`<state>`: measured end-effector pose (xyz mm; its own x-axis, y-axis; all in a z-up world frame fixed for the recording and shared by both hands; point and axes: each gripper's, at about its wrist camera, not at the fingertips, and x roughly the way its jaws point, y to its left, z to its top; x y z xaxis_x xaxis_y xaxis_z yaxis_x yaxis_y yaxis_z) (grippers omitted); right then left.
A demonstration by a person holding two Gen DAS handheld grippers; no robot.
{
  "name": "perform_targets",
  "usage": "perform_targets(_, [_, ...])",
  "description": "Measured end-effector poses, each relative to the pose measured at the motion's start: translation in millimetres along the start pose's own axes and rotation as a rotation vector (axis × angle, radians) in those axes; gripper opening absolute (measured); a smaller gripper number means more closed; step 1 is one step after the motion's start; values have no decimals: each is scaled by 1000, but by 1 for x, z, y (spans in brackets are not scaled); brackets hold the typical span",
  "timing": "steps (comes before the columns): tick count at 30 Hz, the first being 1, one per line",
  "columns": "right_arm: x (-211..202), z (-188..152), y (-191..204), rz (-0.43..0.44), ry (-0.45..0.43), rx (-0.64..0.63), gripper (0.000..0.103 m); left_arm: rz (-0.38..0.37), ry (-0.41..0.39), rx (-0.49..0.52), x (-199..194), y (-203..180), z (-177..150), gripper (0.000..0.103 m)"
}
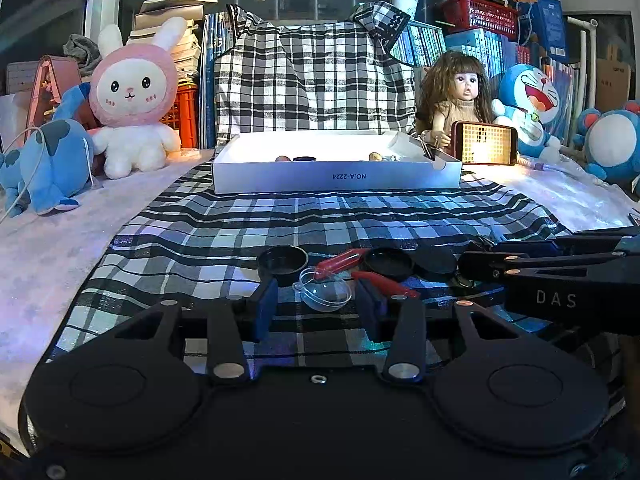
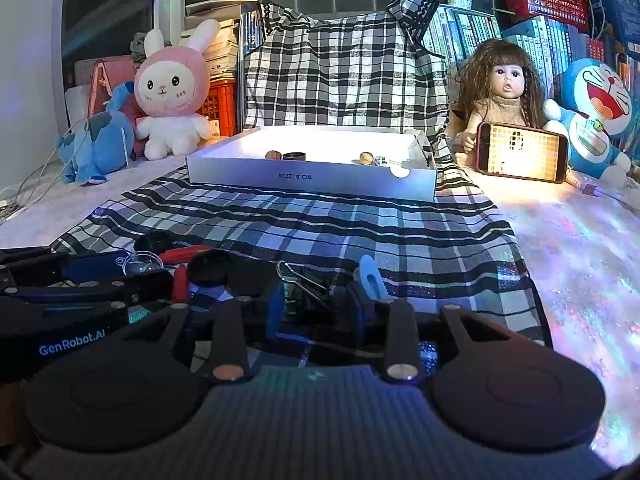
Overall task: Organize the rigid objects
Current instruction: 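Grasp the clear plastic lid with the left tool while the right tool grasps a black binder clip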
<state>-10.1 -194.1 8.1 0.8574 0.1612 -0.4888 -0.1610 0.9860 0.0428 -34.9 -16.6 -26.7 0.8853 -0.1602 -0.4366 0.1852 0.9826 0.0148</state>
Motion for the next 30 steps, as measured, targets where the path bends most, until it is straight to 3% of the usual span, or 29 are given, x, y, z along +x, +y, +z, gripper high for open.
perform_targets(8, [3,-2,6,-8,-11,-34,56,-13,-6,9,3,-1,-1,40])
perform_targets(12, [3,-3,6,-3,-18,-34,44,-30,-10,10,2,-2,-2,32])
perform_targets(15, [2,-4,6,0,-25,-30,42,-42,-11,4,2,-2,-1,26])
perform_targets(24, [0,-5,5,-1,-40,-2,25,-52,-17,12,-2,-5,-1,26])
perform_targets(30, [-3,-5,2,1,-40,17,25,-60,-32,4,-7,-4,3,26])
